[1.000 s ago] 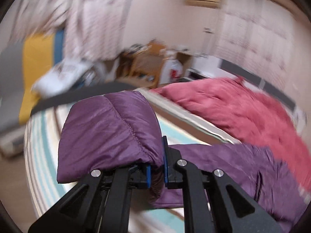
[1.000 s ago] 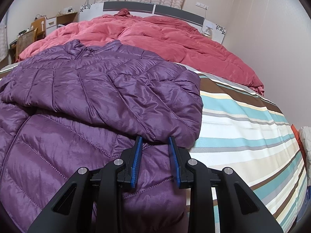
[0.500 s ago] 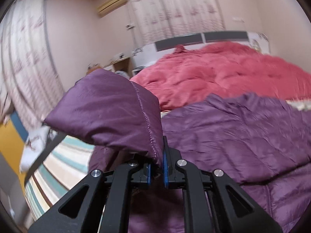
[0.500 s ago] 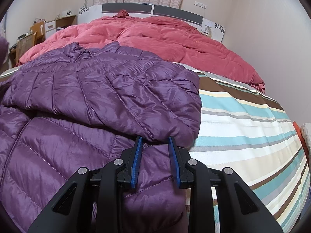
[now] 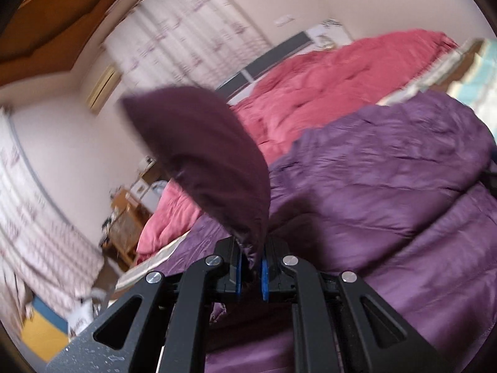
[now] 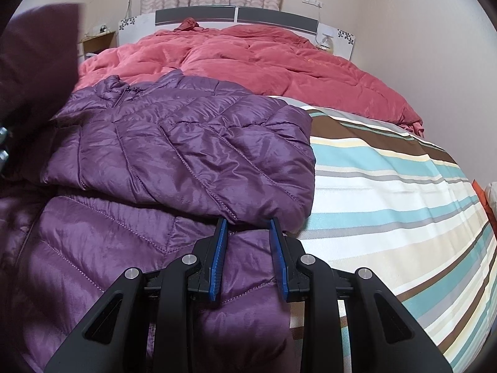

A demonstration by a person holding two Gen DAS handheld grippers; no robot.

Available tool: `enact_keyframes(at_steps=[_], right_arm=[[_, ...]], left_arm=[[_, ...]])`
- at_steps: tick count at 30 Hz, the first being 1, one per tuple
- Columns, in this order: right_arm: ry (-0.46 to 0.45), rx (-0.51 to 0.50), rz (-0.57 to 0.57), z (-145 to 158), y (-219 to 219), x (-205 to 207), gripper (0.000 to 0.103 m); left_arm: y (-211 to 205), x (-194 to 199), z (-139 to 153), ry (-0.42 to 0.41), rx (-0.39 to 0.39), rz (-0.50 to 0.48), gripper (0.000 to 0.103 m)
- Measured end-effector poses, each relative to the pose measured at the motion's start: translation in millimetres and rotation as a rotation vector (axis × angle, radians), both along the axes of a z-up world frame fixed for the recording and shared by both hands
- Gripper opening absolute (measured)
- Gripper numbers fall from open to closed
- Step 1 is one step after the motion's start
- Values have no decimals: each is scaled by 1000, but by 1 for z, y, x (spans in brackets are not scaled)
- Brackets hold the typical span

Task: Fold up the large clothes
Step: 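Fold the held sleeve across the jacket body with the left gripper and release, then move both grippers to the jacket hem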

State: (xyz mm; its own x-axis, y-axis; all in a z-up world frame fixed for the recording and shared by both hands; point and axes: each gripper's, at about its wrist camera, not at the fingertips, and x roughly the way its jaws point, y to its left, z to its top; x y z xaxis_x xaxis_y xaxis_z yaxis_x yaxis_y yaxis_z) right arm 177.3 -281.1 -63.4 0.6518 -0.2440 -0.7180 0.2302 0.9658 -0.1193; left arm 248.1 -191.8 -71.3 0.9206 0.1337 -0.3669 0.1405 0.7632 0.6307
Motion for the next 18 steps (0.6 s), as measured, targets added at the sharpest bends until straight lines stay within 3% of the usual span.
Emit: enact_keyframes(at_steps=[4,9,12,13,14,18], right_arm=[[0,6,-4,0,-1,0,28],[3,16,-11,-1,-3,1,28],[5,21,-15,-1,-5,1,28],[7,23,-16,-2,-5,1,28],[6,23,-17,-2,-6,1,28],[-22,10,-4,4,-2,-3,28]], left_arm=[[-17,-11,-9,28,65,-59,8],[-29,-14,-28,145,106,-128,13],[-32,-24,-23,150,96,-149,33],[-30,-28,-18,148,69,-157,58],[-26,-34,-11,141,34,-169,74],[8,-57,17,168,-118,-215,75]])
